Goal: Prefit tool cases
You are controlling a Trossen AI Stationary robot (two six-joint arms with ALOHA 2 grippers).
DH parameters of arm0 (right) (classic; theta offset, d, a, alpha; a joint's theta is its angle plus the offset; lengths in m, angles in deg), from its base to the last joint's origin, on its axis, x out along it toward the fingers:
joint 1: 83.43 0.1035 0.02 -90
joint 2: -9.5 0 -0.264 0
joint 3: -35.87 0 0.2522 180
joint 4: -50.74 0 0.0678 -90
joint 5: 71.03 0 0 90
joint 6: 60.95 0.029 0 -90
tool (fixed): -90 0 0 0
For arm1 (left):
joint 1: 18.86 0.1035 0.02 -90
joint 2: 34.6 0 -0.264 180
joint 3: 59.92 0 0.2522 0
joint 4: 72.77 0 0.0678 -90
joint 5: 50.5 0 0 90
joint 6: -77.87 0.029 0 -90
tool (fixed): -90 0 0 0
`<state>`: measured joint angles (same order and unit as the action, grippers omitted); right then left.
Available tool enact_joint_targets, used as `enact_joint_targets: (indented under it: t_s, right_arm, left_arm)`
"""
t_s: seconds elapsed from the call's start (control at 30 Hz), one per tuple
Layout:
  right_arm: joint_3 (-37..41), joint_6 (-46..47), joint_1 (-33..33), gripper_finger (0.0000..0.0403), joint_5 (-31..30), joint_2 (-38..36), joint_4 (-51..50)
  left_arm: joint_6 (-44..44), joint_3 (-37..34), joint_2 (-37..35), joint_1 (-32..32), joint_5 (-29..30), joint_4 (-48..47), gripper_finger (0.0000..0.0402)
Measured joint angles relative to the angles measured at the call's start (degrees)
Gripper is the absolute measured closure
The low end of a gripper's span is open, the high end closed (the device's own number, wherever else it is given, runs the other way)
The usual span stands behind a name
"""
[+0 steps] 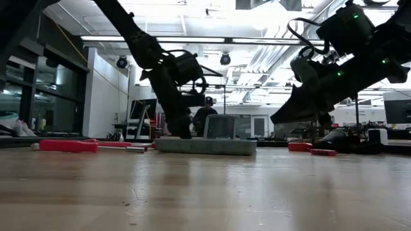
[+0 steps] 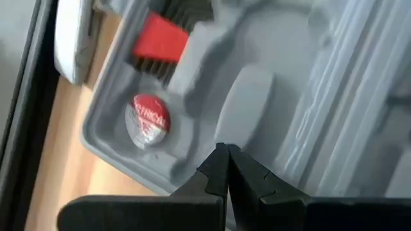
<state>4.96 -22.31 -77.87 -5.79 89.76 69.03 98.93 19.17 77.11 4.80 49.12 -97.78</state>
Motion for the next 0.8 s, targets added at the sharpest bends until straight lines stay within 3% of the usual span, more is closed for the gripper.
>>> enact_joint_targets:
  t_s: [0.2, 0.63, 0.8]
  right_arm:
    - [-0.1, -0.1, -0.7, 0.0403, 0.0, 0.0, 0.0]
    - [-0.1, -1.2, -4.7, 0.0403, 1.6, 0.0, -1.1]
    - [-0.1, -0.1, -8.8, 0.0403, 9.2, 0.0, -5.5]
  left_arm:
    - [-3.9, 0.3, 1.0, -3.0, -1.4, -3.2, 0.0402]
    - [-11.6, 0.1, 1.0, -16.6, -4.4, -3.1, 0.0402]
    - [-14.2, 0.1, 1.1, -19.9, -3.0, -0.9, 0.0402]
